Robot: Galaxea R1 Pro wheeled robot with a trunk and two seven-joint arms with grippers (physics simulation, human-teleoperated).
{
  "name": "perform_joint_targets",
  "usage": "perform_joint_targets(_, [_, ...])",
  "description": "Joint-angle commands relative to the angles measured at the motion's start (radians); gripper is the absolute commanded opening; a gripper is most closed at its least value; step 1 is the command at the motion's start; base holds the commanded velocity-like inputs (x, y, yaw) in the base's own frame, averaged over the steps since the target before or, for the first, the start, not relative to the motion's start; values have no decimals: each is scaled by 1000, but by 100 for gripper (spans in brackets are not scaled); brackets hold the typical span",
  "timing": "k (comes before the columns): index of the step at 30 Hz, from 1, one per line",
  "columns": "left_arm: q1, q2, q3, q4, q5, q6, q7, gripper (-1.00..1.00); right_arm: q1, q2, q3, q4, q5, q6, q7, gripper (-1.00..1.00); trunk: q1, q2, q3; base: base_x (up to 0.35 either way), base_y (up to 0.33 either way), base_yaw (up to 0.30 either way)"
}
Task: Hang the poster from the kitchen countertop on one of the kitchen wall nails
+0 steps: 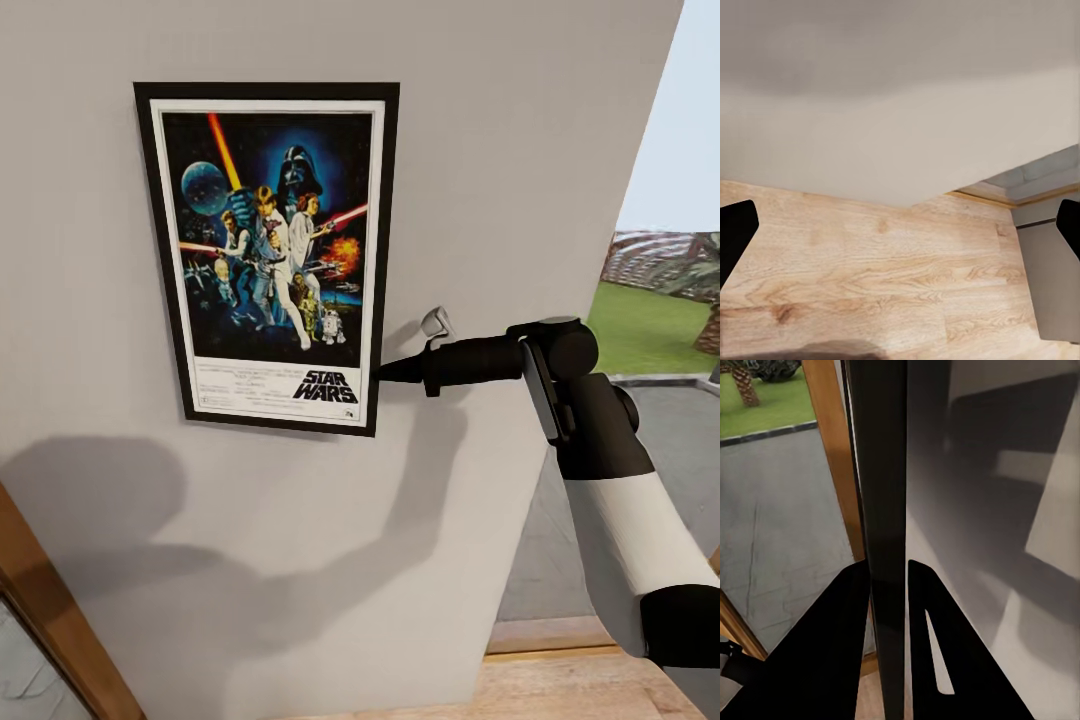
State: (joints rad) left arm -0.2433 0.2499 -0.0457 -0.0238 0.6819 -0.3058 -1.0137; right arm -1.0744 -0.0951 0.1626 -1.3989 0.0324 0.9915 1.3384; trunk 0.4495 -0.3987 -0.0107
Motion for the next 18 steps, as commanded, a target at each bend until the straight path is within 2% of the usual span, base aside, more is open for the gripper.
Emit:
perform_joint_targets(1, [-1,0,-5,1,4,-6,-2,100,-1,0,0,0,4,10,7,-100,0,-1,-1,0,0,0])
perform_joint_targets(18, [-1,0,-5,1,4,-6,-2,100,-1,0,0,0,4,10,7,-100,0,-1,-1,0,0,0])
